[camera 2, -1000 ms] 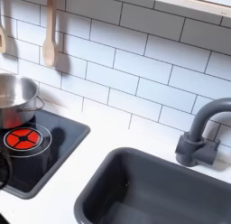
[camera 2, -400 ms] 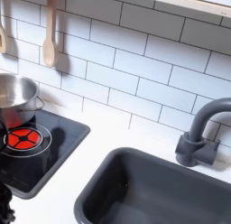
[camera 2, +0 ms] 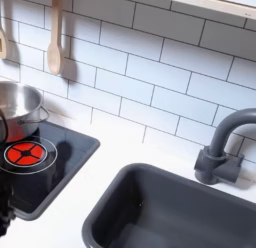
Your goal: Reach green block
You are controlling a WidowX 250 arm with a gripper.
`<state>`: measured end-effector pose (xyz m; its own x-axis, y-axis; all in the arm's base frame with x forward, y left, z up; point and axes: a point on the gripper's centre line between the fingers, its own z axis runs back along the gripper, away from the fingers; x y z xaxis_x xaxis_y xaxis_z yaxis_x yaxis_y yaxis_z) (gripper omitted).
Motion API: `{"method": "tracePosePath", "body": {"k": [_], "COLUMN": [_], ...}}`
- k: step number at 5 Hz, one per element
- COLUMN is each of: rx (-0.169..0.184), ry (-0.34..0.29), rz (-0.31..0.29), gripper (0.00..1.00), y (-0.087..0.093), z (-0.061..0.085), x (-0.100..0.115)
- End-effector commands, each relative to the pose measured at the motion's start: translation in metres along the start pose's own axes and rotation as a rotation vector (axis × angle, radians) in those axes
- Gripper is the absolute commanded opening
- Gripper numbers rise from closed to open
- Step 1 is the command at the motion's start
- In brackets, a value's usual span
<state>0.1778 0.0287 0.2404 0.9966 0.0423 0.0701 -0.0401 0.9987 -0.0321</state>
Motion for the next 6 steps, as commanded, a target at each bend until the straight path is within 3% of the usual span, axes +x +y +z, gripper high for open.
{"method": "tracePosePath", "body": {"k": [1,6], "rx": [0.008,0.025], "ry": [-0.022,-0.049], "rz": [0.012,0.006], "gripper": [1.0,1.0], "y": [0.02,0.043], "z": [0.003,-0.005], "x": [0.016,0.059]}}
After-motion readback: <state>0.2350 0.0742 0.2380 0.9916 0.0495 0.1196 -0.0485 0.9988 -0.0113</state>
